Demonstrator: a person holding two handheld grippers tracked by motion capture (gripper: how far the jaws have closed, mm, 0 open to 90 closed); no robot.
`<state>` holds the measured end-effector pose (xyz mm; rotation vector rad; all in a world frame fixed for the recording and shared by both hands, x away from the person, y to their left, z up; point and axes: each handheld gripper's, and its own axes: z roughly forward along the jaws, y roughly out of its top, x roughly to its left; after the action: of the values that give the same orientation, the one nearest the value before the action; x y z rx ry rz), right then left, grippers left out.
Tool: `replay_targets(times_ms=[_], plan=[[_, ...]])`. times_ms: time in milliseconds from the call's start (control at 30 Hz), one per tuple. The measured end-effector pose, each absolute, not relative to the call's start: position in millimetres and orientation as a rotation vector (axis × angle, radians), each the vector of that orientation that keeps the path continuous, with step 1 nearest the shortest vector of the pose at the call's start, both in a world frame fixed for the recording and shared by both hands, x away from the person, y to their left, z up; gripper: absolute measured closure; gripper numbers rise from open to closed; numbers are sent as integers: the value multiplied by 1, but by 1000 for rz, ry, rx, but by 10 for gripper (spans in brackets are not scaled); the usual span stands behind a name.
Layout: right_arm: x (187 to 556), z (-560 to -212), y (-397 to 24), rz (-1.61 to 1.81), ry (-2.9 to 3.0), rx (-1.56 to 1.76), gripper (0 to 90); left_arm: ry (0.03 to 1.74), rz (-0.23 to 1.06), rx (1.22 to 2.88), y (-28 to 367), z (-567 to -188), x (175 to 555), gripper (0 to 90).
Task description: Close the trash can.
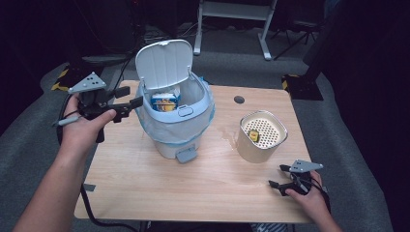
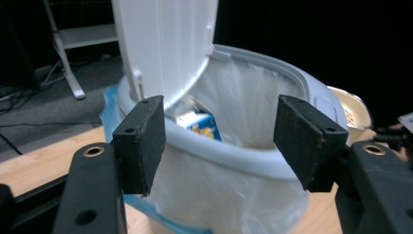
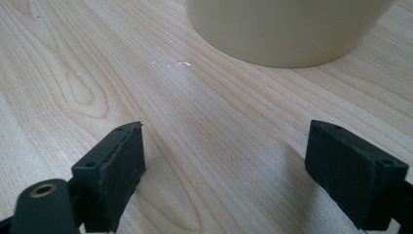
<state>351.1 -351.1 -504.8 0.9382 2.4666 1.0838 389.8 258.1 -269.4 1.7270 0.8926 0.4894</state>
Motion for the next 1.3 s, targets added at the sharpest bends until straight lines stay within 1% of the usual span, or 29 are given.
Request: replay_targets(times_ms=[233, 633, 800, 1067, 1233, 1267, 1300], plan=[[351, -505, -351, 1084, 2466, 938, 148, 935, 534, 1680, 259, -256, 410, 365], [352, -505, -351, 1085, 2472, 933, 148, 919, 590, 1672, 260, -237, 442, 343], [352, -505, -351, 1085, 2472, 932, 148, 900, 563, 1660, 257, -233, 455, 337], [352, -505, -351, 1087, 2475, 928, 148, 884, 542, 1665, 248, -230, 462, 324], [353, -505, -351, 1088, 2477, 925, 148, 852, 507, 1671, 240, -229, 458, 325], [353, -505, -351, 1088, 2476, 925, 148, 851, 517, 1685, 238, -228, 456, 291], [353, -505, -351, 1089, 2477, 924, 148, 843, 525, 1702, 236, -228, 454, 278]])
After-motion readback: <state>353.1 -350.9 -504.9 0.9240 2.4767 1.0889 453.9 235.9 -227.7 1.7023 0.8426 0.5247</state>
